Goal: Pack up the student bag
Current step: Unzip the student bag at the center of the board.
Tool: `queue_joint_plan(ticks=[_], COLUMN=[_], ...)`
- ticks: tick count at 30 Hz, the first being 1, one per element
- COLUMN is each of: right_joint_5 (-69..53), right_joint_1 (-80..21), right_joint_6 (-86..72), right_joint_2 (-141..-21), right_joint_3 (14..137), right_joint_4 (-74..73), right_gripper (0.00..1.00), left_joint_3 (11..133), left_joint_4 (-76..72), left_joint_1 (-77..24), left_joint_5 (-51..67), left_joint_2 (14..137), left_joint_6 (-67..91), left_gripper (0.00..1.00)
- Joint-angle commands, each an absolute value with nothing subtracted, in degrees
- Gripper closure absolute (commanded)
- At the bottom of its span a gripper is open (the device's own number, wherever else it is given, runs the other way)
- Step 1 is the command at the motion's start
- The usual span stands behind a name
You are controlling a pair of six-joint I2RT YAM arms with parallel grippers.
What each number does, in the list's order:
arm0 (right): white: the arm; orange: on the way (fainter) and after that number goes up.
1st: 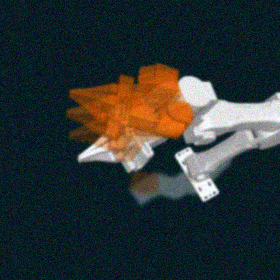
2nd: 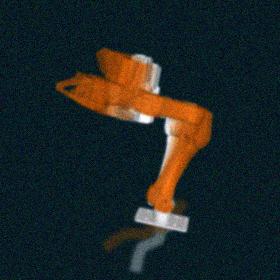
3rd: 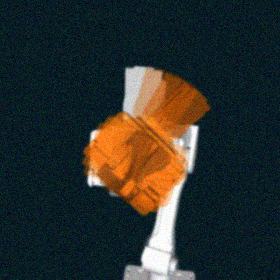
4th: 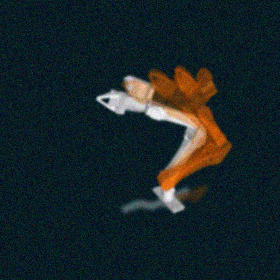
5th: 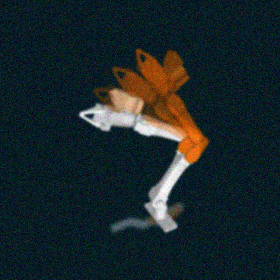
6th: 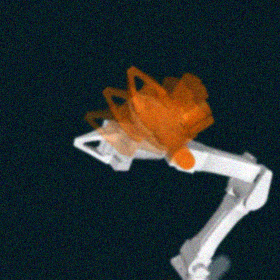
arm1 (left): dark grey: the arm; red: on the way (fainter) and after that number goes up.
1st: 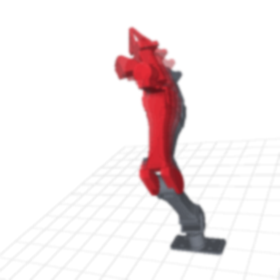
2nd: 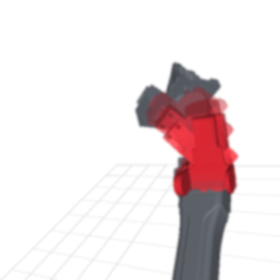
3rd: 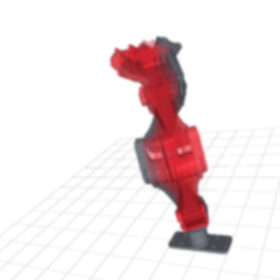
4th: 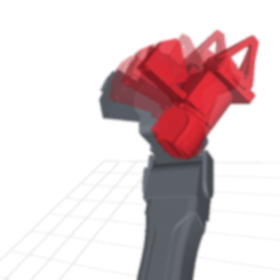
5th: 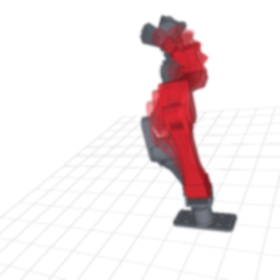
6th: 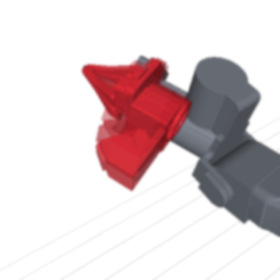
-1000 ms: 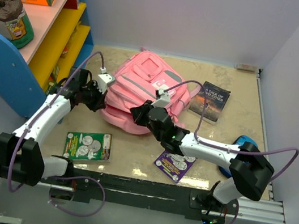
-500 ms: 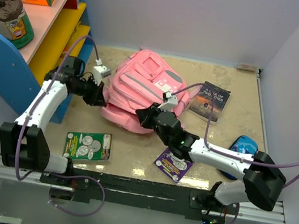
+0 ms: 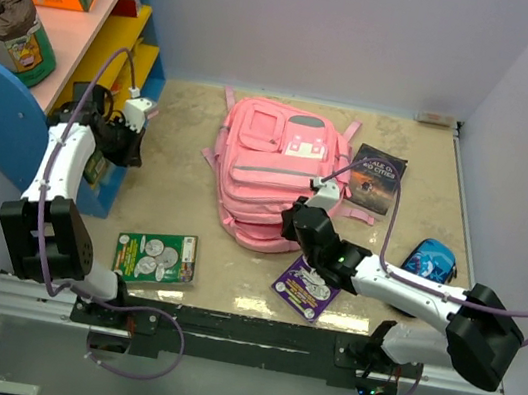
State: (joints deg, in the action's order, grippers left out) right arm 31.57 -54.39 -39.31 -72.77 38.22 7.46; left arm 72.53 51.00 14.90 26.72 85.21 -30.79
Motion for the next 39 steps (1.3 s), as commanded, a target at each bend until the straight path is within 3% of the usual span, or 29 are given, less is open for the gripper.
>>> queue_joint_plan(ticks=[1,5,9,16,18,20,30,39], right_joint_5=[32.8,30.7,28.7,24.9,24.2,23.5,17.8,15.7], right_joint_1=[-54.8,-54.8,-54.9,-55.2,-55.2,-55.2,-55.5,-55.6], right_joint_6=[-37.6,-36.8,-35.5,-33.8,-33.8,-33.8,-31.5,-31.6], right_joint_2=[-70.9,-71.5,-71.2,-70.5,-71.2,-71.5,-72.1,-74.0], right_joint_3=[41.0,43.1,45.3,46.5,46.8,46.9,48.5,48.8], right_joint_4=[10.8,12.0,13.7,16.9,17.2,17.8,20.5,21.8], right_gripper=[1.00,1.00,1.00,1.00,1.00,1.00,1.00,1.00], left_joint_3=[71.5,68.0,66.0,66.1,65.4,64.1,65.9,64.3], left_joint_4=[50.6,47.6,43.4,33.9,32.1,30.7,23.2,25.0], left_joint_1=[14.8,3.6,-7.1,-16.7,-18.4,-20.3,-22.9,-24.7], left_joint_5=[30.0,30.8,29.7,28.8,30.4,31.6,32.7,36.8], left_joint_2=[80.3,74.2,71.2,71.9,72.2,72.1,76.9,77.9], left_joint_6=[-32.8,-32.6,-29.0,-28.7,-30.1,-31.4,-33.0,-37.3], left_gripper=[1.00,0.89,0.57,0.34,0.23,0.00,0.00,0.00])
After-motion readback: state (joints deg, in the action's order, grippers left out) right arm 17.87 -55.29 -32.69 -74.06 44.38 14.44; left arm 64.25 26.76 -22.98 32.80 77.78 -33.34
